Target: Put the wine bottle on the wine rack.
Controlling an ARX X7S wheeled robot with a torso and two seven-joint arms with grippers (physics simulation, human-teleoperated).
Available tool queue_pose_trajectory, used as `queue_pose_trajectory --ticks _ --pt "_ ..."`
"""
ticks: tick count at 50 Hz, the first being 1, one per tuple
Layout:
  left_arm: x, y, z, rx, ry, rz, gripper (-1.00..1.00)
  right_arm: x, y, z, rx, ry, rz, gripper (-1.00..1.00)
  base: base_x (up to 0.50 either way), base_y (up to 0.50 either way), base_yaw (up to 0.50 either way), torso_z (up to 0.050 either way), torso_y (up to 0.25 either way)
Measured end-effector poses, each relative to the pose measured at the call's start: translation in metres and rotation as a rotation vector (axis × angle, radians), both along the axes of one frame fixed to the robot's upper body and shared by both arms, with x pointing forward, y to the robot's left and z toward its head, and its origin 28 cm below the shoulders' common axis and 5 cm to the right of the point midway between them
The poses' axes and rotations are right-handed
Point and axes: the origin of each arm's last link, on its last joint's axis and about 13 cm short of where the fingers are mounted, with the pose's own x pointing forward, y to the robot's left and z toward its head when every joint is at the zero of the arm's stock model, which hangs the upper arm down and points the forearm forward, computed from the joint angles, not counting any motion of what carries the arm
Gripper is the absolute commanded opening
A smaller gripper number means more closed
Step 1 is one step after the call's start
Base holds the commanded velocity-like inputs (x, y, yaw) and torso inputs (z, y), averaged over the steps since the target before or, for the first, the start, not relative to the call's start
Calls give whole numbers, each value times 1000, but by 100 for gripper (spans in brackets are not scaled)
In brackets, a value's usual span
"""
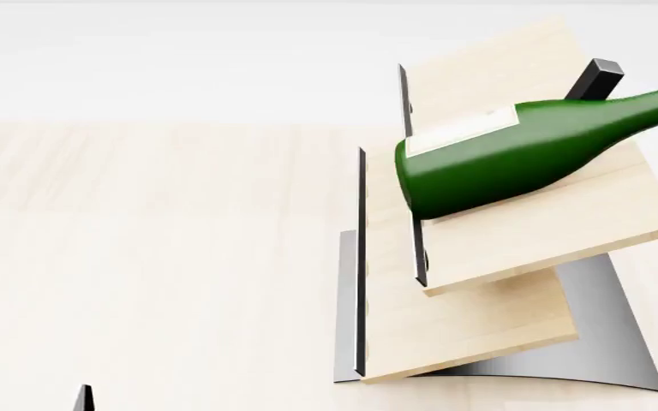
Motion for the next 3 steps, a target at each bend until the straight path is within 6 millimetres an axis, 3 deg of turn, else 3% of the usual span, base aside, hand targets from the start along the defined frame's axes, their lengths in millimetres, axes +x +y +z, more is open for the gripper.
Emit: queue_pose_trajectory --ticks 3 --pt "0 0 0 0 0 0 100 -7 -1 1 12 -33 10 100 0 0 0 0 0"
